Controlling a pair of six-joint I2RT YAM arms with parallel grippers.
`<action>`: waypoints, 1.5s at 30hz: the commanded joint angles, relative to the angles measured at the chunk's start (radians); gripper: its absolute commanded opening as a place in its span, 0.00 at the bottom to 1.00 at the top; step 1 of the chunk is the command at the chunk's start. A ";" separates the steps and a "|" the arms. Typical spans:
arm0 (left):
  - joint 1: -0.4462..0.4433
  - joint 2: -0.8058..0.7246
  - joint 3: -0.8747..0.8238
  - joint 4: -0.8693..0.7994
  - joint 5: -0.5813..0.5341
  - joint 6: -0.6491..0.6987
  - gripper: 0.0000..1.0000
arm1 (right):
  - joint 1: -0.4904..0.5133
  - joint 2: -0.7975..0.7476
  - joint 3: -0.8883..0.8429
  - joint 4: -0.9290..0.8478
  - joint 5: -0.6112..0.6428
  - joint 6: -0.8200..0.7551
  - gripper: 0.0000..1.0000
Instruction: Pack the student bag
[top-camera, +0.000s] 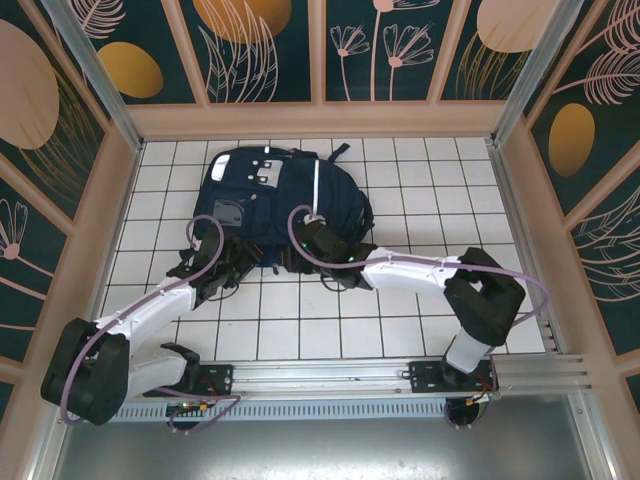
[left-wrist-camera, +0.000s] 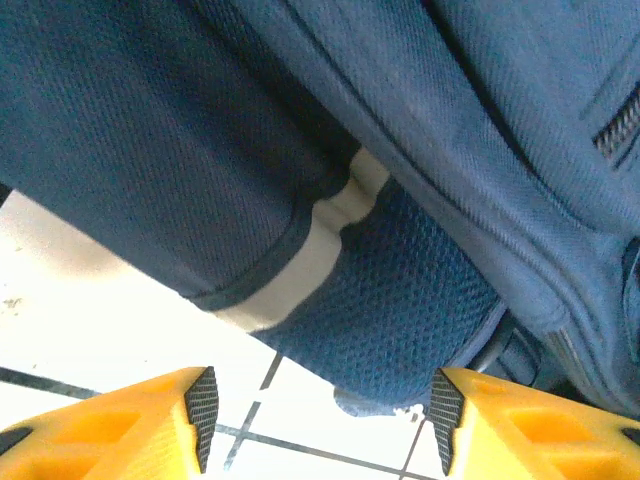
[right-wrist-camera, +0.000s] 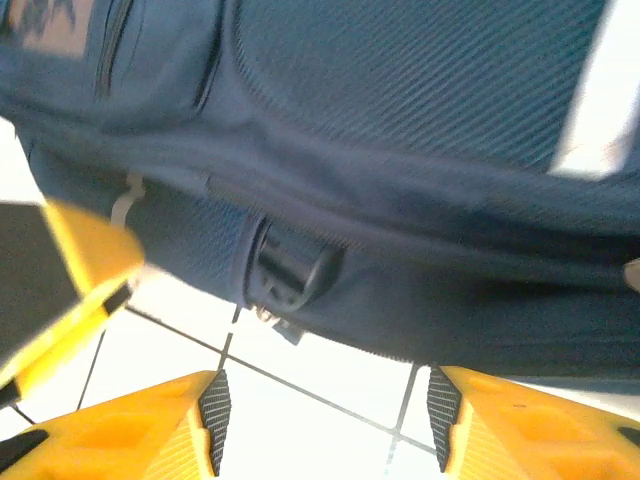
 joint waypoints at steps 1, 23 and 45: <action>0.033 0.030 -0.024 0.177 0.042 -0.042 0.59 | 0.036 0.055 0.023 0.058 0.017 -0.041 0.55; 0.058 0.139 -0.049 0.251 0.035 -0.024 0.33 | 0.106 0.390 0.234 0.065 0.153 -0.122 0.35; 0.067 0.191 -0.045 0.145 -0.168 -0.043 0.00 | 0.071 0.182 0.010 0.054 0.166 -0.005 0.00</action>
